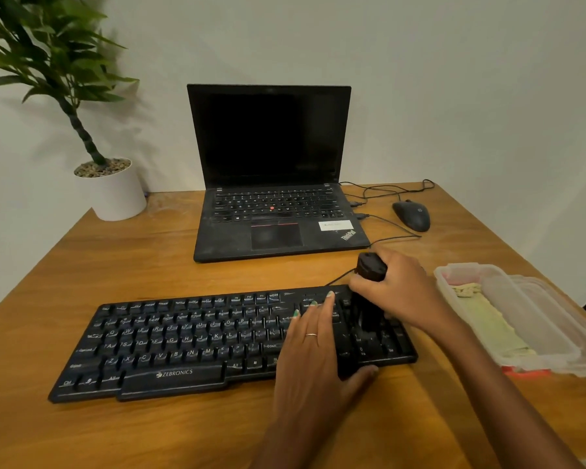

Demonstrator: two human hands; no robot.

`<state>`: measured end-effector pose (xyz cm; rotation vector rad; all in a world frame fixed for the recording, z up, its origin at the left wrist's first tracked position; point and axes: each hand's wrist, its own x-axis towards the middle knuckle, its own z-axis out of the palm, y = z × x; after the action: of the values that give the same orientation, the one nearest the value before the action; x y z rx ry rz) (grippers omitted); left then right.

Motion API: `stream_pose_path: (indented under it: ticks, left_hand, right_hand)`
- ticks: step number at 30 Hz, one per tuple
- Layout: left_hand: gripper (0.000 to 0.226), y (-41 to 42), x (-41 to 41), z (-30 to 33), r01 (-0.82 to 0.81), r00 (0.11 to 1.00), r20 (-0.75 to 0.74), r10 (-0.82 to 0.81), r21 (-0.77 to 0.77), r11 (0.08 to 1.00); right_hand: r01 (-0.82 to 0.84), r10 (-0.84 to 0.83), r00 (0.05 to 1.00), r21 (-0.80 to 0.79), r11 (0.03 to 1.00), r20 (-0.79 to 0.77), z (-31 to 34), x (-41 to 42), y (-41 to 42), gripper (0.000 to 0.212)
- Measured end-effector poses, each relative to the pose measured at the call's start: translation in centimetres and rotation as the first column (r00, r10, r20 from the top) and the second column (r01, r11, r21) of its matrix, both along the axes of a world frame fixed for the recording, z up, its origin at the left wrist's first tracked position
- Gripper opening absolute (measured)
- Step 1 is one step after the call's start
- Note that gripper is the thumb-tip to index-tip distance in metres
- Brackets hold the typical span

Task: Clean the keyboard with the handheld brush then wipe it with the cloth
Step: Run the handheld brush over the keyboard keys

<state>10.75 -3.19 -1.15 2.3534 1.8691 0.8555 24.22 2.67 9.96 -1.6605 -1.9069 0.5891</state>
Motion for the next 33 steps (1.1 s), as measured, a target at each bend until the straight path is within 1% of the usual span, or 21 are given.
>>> stream_pose_path:
  ticks: [1, 2, 3, 5, 6, 7, 8, 11, 12, 13, 15, 16, 17, 18, 21, 22, 26, 27, 30, 31, 33]
  left_hand:
    - [0.102, 0.0, 0.0, -0.1, 0.007, 1.0, 0.006, -0.007, 0.0, 1.0]
    - [0.101, 0.0, 0.0, -0.2, 0.013, 1.0, 0.01, -0.013, 0.006, 1.0]
    - [0.101, 0.0, 0.0, -0.3, 0.016, 1.0, 0.01, -0.016, 0.01, 1.0]
    - [0.101, 0.0, -0.1, -0.1, 0.007, 1.0, -0.003, -0.007, 0.004, 1.0]
    - [0.101, 0.0, -0.1, -0.1, -0.002, 1.0, -0.016, 0.002, 0.0, 1.0]
    - [0.101, 0.0, 0.0, -0.1, -0.011, 1.0, -0.028, 0.011, 0.001, 1.0]
    - [0.101, 0.0, 0.0, -0.1, -0.018, 0.999, -0.035, 0.018, 0.006, 1.0]
    - [0.102, 0.1, 0.0, -0.2, -0.032, 0.999, -0.043, 0.033, 0.013, 0.999]
    - [0.102, 0.1, 0.0, -0.1, -0.041, 0.997, -0.059, 0.042, 0.012, 0.999]
    - [0.102, 0.0, 0.0, 0.0, -0.051, 0.996, -0.079, 0.052, 0.01, 0.999]
    - [0.102, 0.0, 0.0, 0.3, -0.067, 0.992, -0.107, 0.067, 0.005, 0.998]
    - [0.102, -0.1, 0.0, 0.4, -0.068, 0.992, -0.103, 0.068, 0.004, 0.998]
    - [0.102, -0.1, 0.0, 0.4, -0.066, 0.994, -0.091, 0.066, 0.002, 0.998]
    - [0.102, -0.1, 0.1, 0.5, -0.061, 0.995, -0.081, 0.061, -0.002, 0.998]
    - [0.102, -0.1, 0.0, 0.5, -0.046, 0.997, -0.065, 0.045, -0.011, 0.999]
    - [0.102, -0.1, 0.0, 0.4, -0.037, 0.998, -0.061, 0.036, -0.02, 0.999]
    - [0.104, -0.1, 0.0, 0.3, -0.02, 0.999, -0.044, 0.018, -0.051, 0.998]
    - [0.104, -0.1, 0.0, 0.3, -0.022, 0.999, -0.041, 0.02, -0.052, 0.998]
    - [0.103, 0.0, 0.0, 0.4, -0.027, 0.999, -0.042, 0.025, -0.044, 0.999]
    - [0.103, -0.1, 0.0, 0.4, -0.019, 0.999, -0.036, 0.017, -0.042, 0.999]
    - [0.104, -0.1, 0.0, 0.1, 0.009, 1.0, -0.009, -0.01, -0.046, 0.999]
  right_hand:
    - [-0.053, 0.05, 0.998, -0.106, 0.993, -0.023, 0.4, 0.3, 0.1, 0.021]
    - [-0.073, 0.071, 0.997, -0.134, 0.988, -0.025, 0.5, 0.5, 0.3, 0.021]
    - [-0.051, 0.051, 0.999, -0.079, 0.996, -0.004, 0.4, 0.4, 0.6, 0.021]
    - [0.063, -0.063, 0.998, 0.151, 0.987, -0.003, -0.7, -0.1, 0.8, 0.021]
    - [0.1, -0.092, 0.995, 0.225, 0.969, -0.043, -1.3, -0.6, 0.7, 0.02]
    - [0.109, -0.094, 0.993, 0.243, 0.964, -0.075, -1.8, -1.0, 0.5, 0.02]
    - [0.091, -0.075, 0.994, 0.21, 0.974, -0.084, -1.8, -1.0, 0.4, 0.021]
    - [-0.059, 0.05, 0.995, -0.106, 0.993, -0.091, -0.3, -0.5, 0.8, 0.021]
    - [-0.083, 0.071, 0.994, -0.147, 0.986, -0.085, 0.0, -0.4, 1.0, 0.02]
    - [-0.063, 0.058, 0.997, -0.103, 0.993, -0.051, -0.1, -0.6, 1.3, 0.019]
    - [0.074, -0.073, 0.997, 0.121, 0.99, -0.015, -1.0, -1.3, 1.5, 0.017]
    - [0.129, -0.121, 0.991, 0.207, 0.97, -0.052, -1.6, -1.7, 1.4, 0.017]
    - [0.157, -0.139, 0.986, 0.241, 0.958, -0.091, -2.0, -1.8, 1.4, 0.016]
    - [0.157, -0.138, 0.986, 0.223, 0.962, -0.098, -1.9, -1.7, 1.4, 0.015]
    - [0.057, -0.057, 0.998, -0.02, 0.998, -0.03, -0.5, -0.5, 2.2, 0.013]
    - [0.042, -0.044, 0.999, -0.047, 0.998, -0.03, -0.2, -0.4, 2.6, 0.013]
    - [0.053, -0.056, 0.998, 0.185, 0.981, 0.013, -1.1, -1.7, 3.2, 0.027]
    - [0.045, -0.046, 0.999, 0.176, 0.983, 0.001, -1.2, -1.9, 3.3, 0.028]
    - [0.023, -0.023, 1.0, 0.012, 1.0, -0.02, -0.4, -1.4, 3.8, 0.024]
    - [0.039, -0.039, 0.999, 0.005, 0.999, 0.01, -0.3, -1.3, 4.0, 0.023]
    - [0.085, -0.098, 0.989, 0.118, 0.989, 0.11, -0.3, -1.6, 4.2, 0.025]
